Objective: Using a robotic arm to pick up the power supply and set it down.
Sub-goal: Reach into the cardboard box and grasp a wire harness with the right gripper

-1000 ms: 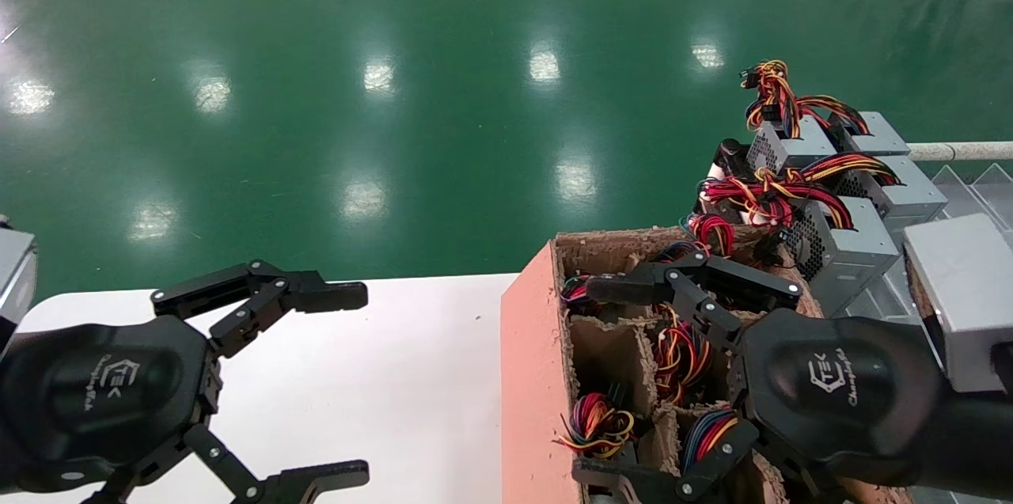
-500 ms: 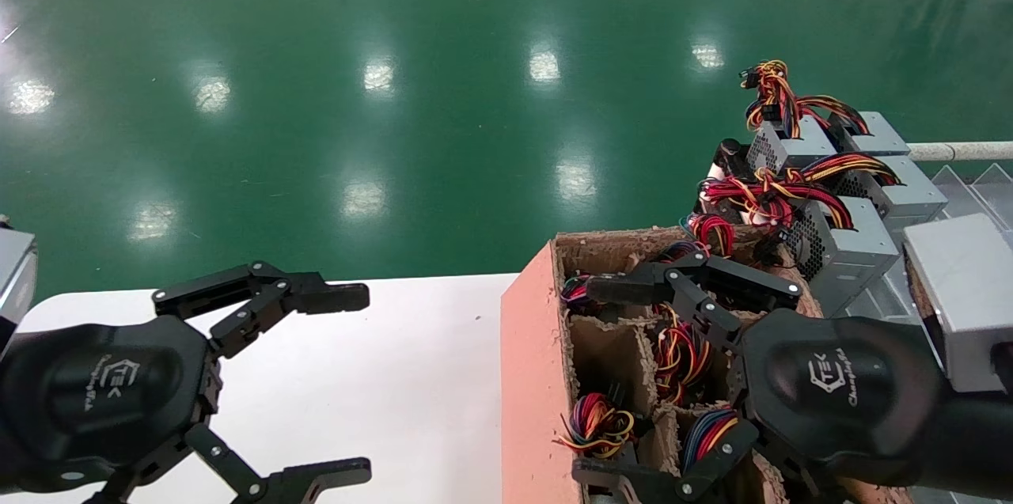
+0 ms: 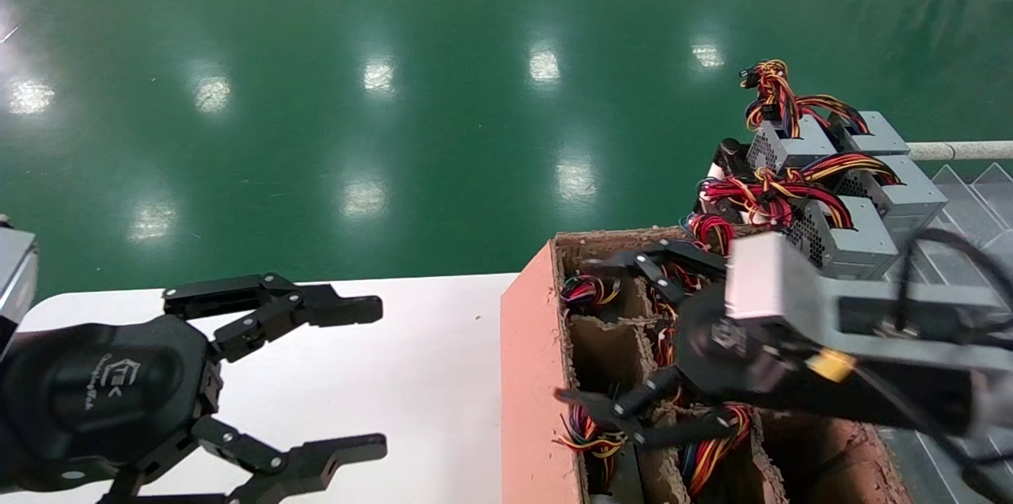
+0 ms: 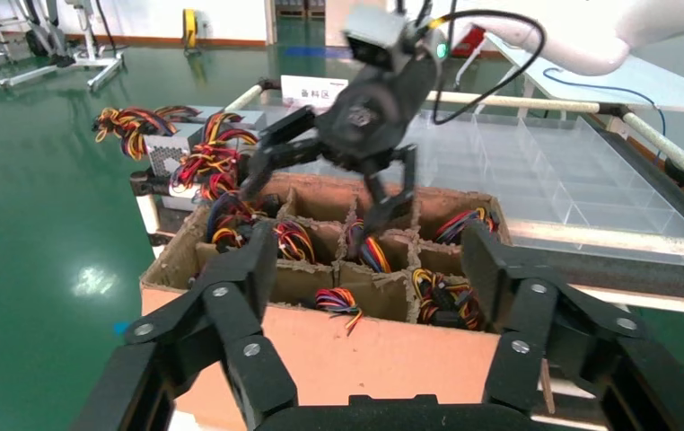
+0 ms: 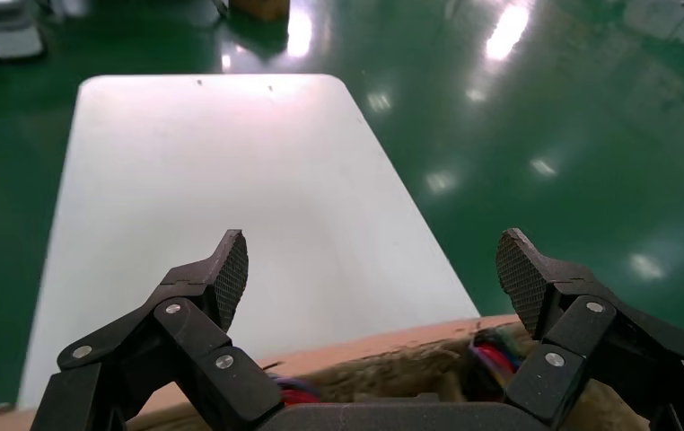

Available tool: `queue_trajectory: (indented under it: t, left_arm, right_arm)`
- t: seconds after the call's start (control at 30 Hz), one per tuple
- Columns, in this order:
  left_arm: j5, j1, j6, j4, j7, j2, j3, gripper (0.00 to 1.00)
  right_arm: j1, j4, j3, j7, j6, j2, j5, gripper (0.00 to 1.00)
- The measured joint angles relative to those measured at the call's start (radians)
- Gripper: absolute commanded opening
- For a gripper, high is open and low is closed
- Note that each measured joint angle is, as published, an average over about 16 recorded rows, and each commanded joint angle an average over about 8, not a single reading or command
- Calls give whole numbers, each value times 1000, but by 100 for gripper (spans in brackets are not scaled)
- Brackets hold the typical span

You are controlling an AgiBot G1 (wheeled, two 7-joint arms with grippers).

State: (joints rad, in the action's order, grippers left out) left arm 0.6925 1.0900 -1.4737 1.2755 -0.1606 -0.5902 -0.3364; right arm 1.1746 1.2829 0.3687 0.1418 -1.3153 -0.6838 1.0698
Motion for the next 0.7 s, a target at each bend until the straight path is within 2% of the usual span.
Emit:
queue_trajectory:
  t: [0.17, 0.2, 0.23, 0.43, 0.47, 0.5, 0.7]
  left_arm:
    - [0, 0, 0, 0, 0, 0, 0, 0]
    - [0, 0, 0, 0, 0, 0, 0, 0]
    - [0, 0, 0, 0, 0, 0, 0, 0]
    - [0, 0, 0, 0, 0, 0, 0, 0]
    - [0, 0, 0, 0, 0, 0, 0, 0]
    - [0, 0, 0, 0, 0, 0, 0, 0]
    - [0, 0, 0, 0, 0, 0, 0, 0]
  right_arm:
    - [69, -107, 42, -17, 14, -70, 79, 100]
    - [83, -134, 50, -23, 13, -83, 92, 94]
    - [97, -163, 57, -29, 10, -96, 103, 86]
    - [177, -350, 92, -84, -22, -159, 155, 11]
    - [188, -379, 97, -95, -29, -166, 161, 4]
    - [199, -406, 101, -105, -37, -173, 166, 0]
    - [245, -538, 114, -166, -79, -199, 181, 0]
